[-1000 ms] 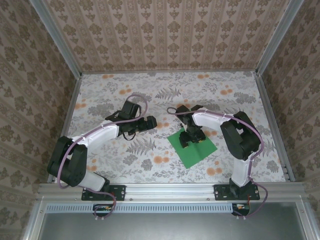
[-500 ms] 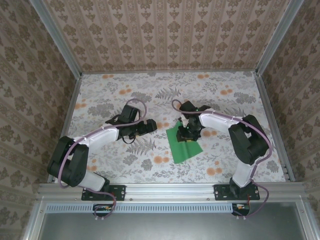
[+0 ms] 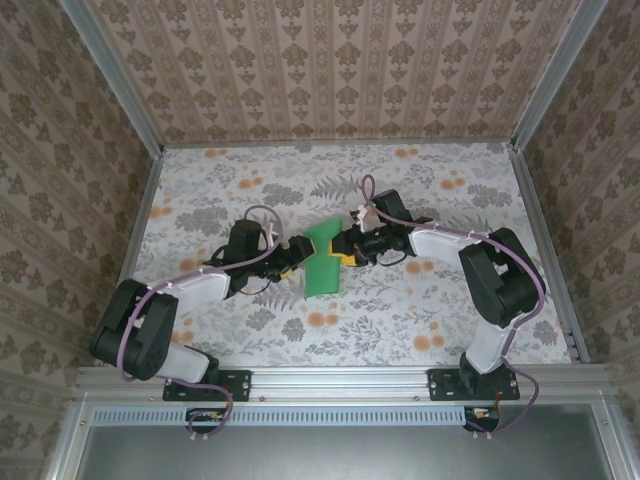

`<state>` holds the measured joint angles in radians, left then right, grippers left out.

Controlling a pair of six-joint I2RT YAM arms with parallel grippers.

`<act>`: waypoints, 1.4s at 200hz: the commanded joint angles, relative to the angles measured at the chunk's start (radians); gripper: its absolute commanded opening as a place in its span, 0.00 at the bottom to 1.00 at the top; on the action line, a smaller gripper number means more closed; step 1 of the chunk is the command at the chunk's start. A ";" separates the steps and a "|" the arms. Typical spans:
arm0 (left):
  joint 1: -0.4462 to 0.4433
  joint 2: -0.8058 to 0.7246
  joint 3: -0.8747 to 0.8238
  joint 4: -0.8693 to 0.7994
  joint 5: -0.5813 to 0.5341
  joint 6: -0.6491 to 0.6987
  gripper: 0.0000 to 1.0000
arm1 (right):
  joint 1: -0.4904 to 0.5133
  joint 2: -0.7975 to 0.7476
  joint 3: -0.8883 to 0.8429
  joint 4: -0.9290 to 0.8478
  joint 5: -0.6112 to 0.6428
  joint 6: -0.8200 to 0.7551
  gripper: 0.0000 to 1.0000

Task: Fold a paper plane with a square sheet of paper (pick it up from the middle)
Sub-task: Fold a square sheet of paper at the center of the table, then hold the square sheet of paper at the center of the table.

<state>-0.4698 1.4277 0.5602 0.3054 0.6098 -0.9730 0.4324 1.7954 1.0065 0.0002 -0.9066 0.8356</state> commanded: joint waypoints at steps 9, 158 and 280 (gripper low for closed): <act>0.004 0.063 -0.016 0.203 0.114 -0.088 0.87 | -0.020 0.038 -0.036 0.089 -0.090 0.066 0.40; -0.016 0.183 -0.017 0.357 0.126 -0.126 0.20 | -0.044 0.046 -0.040 -0.043 -0.036 -0.018 0.48; -0.118 0.284 0.134 0.210 0.041 -0.074 0.02 | -0.064 -0.082 -0.009 -0.372 0.307 -0.199 0.78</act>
<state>-0.5751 1.6775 0.6361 0.5716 0.6689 -1.0828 0.3794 1.7638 1.0069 -0.3130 -0.7036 0.6579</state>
